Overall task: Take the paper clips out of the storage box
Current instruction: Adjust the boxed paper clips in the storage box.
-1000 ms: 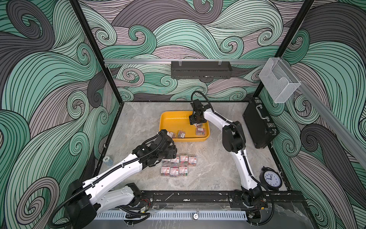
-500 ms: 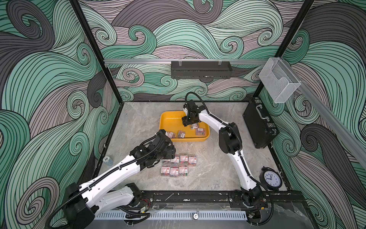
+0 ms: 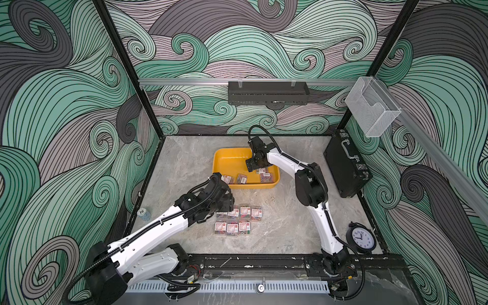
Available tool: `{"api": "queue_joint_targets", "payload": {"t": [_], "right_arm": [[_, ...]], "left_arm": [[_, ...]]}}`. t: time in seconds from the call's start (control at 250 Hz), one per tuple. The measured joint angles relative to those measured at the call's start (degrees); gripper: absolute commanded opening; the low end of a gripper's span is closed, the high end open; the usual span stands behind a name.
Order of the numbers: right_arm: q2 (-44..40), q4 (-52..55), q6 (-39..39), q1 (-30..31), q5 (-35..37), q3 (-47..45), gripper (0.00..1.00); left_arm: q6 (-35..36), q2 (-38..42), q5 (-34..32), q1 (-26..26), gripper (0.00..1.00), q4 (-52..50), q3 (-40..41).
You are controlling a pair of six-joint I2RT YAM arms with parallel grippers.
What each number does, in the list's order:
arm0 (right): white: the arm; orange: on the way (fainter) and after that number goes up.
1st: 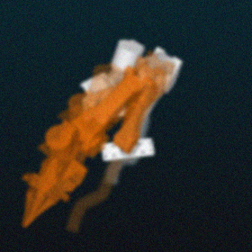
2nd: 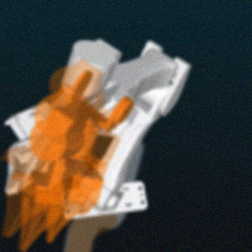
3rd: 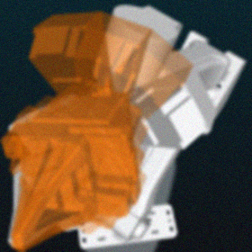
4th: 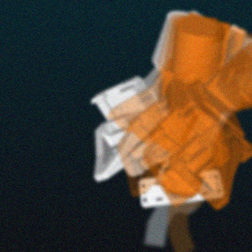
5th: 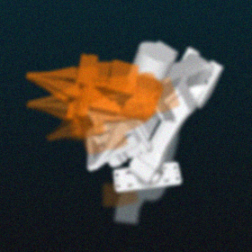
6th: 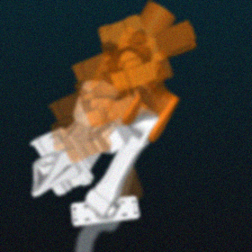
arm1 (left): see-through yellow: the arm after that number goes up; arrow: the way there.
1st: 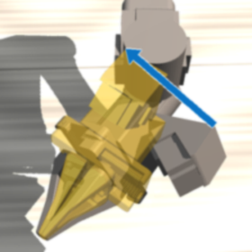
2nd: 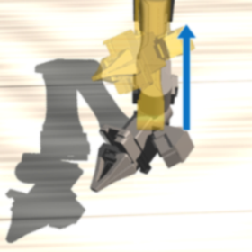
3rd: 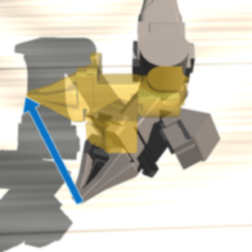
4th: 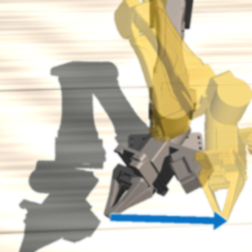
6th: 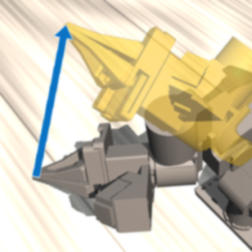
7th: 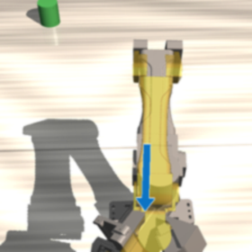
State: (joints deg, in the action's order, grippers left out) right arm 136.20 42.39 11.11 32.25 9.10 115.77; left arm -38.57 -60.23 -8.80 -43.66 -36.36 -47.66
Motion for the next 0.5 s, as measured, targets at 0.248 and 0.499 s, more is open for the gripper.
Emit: {"api": "queue_joint_targets", "payload": {"t": [0.248,0.499], "right_arm": [[-1.9,-0.1,4.1,-0.1,1.4,-3.8,0.98],[-1.9,-0.4,5.6,-0.2,-0.6,-5.2,0.84]], "left_arm": [[0.0,-0.5,0.1,0.0,0.73,0.0,0.0],[0.0,-0.5,0.1,0.0,0.73,0.0,-0.2]]}}
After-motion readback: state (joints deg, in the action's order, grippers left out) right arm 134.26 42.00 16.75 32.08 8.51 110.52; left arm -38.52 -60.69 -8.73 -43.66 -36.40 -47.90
